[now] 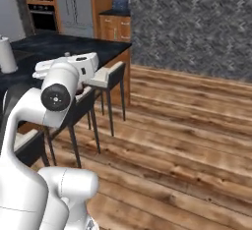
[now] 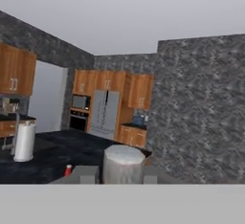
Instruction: The dining table condiment station is running low on ketchup. Refill the condiment station by opening the cabinet and taking the ketchup from the cabinet and placing it on the dining table.
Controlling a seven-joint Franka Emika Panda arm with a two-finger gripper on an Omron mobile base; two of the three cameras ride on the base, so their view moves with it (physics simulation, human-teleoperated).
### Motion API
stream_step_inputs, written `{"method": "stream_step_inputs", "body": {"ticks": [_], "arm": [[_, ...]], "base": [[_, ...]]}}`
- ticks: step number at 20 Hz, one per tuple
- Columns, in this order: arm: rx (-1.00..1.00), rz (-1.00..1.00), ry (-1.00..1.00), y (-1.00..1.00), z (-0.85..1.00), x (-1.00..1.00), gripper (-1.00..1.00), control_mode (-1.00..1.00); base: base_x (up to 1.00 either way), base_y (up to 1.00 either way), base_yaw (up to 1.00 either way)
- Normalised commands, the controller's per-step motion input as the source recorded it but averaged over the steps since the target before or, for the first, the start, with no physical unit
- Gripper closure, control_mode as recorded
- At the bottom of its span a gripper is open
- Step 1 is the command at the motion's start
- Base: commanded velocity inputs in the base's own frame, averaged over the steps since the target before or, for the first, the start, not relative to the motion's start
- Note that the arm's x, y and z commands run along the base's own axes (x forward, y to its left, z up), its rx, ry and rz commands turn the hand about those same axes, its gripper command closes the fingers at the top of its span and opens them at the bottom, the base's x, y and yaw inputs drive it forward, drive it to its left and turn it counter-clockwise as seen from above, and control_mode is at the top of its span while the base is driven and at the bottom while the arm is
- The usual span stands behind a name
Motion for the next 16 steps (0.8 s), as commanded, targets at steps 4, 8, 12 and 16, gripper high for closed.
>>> {"method": "stream_step_inputs", "body": {"ticks": [4, 8, 12, 16], "arm": [[0.0, 0.0, 0.0, 0.0, 0.0, 0.0, 1.0, 1.0], [0.0, 0.0, 0.0, 0.0, 0.0, 0.0, 1.0, 1.0], [0.0, 0.0, 0.0, 0.0, 0.0, 0.0, 1.0, 1.0], [0.0, 0.0, 0.0, 0.0, 0.0, 0.0, 1.0, 1.0]], "base": [[1.0, -0.5, 0.49], [1.0, -0.26, 0.6], [1.0, -0.25, 0.63], [1.0, -0.62, 0.54]]}}
